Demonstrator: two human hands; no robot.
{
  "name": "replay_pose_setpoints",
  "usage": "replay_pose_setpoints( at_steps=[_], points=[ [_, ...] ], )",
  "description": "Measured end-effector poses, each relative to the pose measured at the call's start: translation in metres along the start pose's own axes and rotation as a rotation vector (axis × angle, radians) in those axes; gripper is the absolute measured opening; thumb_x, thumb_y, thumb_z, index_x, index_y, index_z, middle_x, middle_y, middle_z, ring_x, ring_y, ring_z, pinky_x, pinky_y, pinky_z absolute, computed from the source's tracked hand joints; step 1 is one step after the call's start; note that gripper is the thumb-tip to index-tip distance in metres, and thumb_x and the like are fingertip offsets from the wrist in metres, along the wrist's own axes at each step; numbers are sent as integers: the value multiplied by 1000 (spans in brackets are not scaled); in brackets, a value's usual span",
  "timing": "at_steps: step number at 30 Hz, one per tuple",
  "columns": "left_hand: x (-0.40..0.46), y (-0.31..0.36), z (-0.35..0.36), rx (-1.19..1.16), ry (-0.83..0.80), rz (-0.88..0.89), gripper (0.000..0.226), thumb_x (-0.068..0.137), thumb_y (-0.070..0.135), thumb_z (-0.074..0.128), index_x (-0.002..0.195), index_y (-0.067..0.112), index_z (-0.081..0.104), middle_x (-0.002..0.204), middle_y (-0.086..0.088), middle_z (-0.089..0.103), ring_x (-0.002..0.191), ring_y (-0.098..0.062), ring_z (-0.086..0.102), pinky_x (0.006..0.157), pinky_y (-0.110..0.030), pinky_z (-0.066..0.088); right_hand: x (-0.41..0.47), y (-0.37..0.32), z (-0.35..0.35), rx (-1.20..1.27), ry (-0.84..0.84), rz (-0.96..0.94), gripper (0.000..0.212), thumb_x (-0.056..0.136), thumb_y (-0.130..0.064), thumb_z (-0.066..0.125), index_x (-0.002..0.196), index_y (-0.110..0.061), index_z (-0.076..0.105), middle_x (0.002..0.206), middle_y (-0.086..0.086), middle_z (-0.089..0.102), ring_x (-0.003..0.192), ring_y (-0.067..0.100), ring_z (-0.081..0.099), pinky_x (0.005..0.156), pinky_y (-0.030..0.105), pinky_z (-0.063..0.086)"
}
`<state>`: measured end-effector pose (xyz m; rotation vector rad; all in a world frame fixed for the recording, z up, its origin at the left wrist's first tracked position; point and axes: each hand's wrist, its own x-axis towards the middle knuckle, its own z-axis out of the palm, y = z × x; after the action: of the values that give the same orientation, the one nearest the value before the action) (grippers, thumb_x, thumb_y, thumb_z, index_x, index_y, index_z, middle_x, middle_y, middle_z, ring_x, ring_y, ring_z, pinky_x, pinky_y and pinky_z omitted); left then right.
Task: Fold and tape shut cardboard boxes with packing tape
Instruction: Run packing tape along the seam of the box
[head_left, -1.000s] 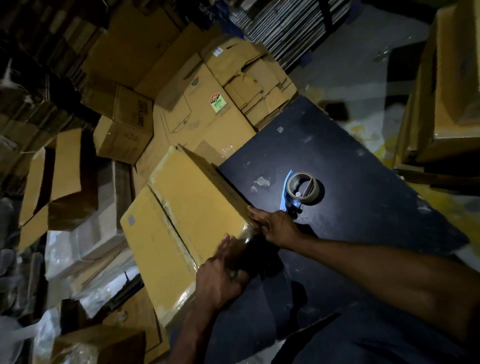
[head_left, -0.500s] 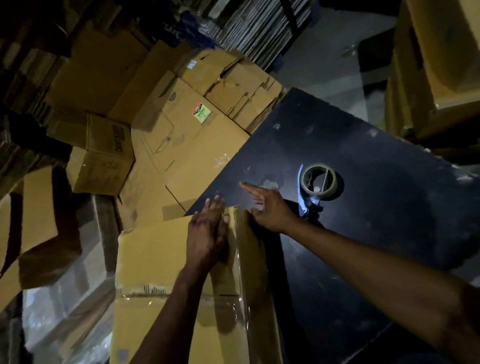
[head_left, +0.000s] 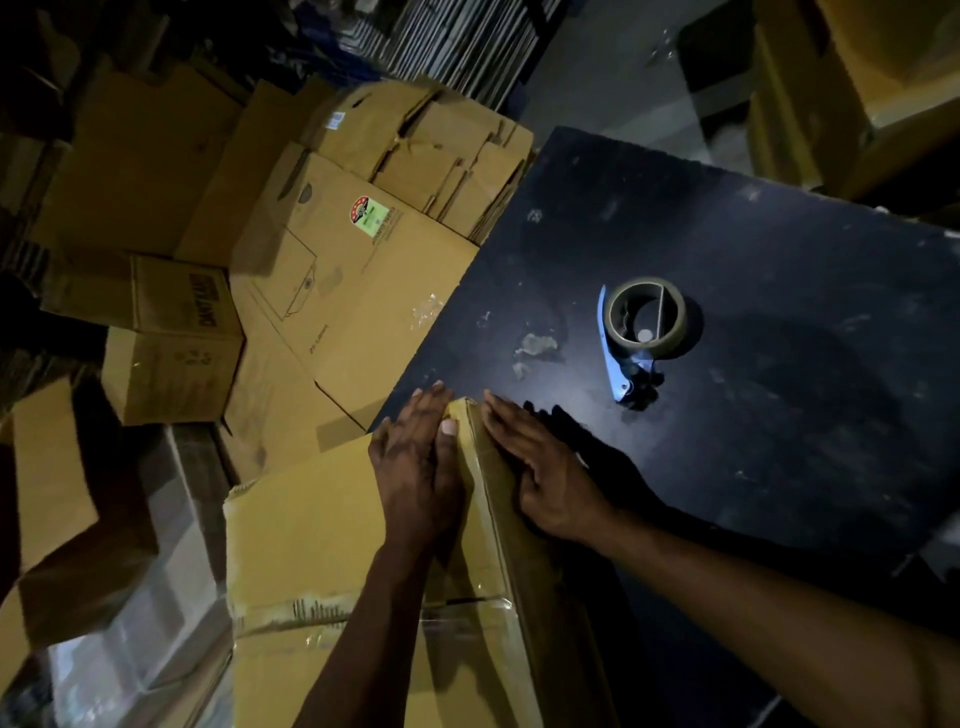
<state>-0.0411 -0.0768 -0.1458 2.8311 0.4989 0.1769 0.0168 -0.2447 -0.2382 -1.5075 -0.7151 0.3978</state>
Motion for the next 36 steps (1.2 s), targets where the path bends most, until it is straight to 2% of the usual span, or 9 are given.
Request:
replay_pose_setpoints(
  at_steps=[5, 7, 9, 12, 16, 21, 30, 32, 36],
  points=[
    [0, 2, -1, -5, -11, -15, 49, 116, 42, 36, 160, 29, 54, 170, 12, 47, 162, -6, 32, 126, -63, 26, -21, 3, -19, -39, 65, 35, 62, 88, -12, 50, 147, -26, 64, 162, -6, 50, 152, 18, 41, 124, 52, 37],
    [0, 3, -1, -6, -10, -15, 49, 116, 41, 36, 161, 30, 52, 170, 12, 45, 163, -6, 30, 127, -63, 25, -12, -11, -31, 26, 158, 198, 43, 101, -40, 58, 142, -32, 68, 154, -12, 57, 144, 6, 48, 118, 49, 44],
    [-1, 4, 0, -10, -15, -19, 48, 117, 40, 37, 162, 31, 51, 171, 12, 45, 163, -6, 30, 127, -63, 25, 13, -30, -43, 170, 198, 333, 58, 96, -73, 57, 141, -37, 68, 149, -15, 61, 138, -1, 52, 116, 45, 46],
    [1, 4, -1, 3, -19, -13, 49, 117, 40, 37, 161, 29, 53, 168, 10, 49, 162, -8, 33, 125, -64, 28, 54, -43, -46, 224, 122, 391, 69, 81, -89, 64, 127, -38, 77, 133, -16, 72, 125, -4, 62, 112, 39, 50],
    [3, 3, -2, -9, -10, -23, 49, 116, 42, 37, 156, 26, 59, 164, 9, 55, 158, -11, 41, 122, -65, 31, 70, -21, -34, 268, 25, 387, 50, 81, -68, 84, 113, -30, 84, 113, -10, 81, 108, 2, 74, 101, 40, 60],
    [1, 6, -1, -26, -10, -36, 49, 115, 41, 38, 157, 27, 59, 165, 10, 53, 158, -10, 41, 124, -63, 29, 66, 4, -26, 509, 52, 352, 31, 90, -27, 86, 117, -11, 82, 115, -1, 80, 110, 10, 76, 99, 30, 59],
    [2, 4, -1, -19, -20, -60, 48, 114, 44, 36, 156, 32, 58, 163, 12, 55, 156, -9, 41, 126, -61, 26, 58, 15, -18, 354, 101, 380, 25, 104, -28, 70, 126, -20, 80, 123, -6, 78, 116, 7, 72, 102, 39, 59],
    [1, 5, -1, -20, -11, -58, 46, 114, 44, 36, 153, 34, 59, 159, 10, 59, 153, -9, 45, 125, -60, 27, 44, 13, -19, 205, 100, 350, 36, 112, -36, 56, 145, -29, 66, 146, -7, 66, 135, 7, 60, 115, 43, 50],
    [9, 3, -1, -32, 27, -28, 44, 116, 45, 34, 148, 37, 62, 149, 9, 65, 143, -13, 53, 117, -60, 34, 32, -37, -6, 90, -82, 121, 66, 113, -52, 28, 171, -26, 8, 178, -11, 4, 163, 4, 4, 134, 40, 12]
  ],
)
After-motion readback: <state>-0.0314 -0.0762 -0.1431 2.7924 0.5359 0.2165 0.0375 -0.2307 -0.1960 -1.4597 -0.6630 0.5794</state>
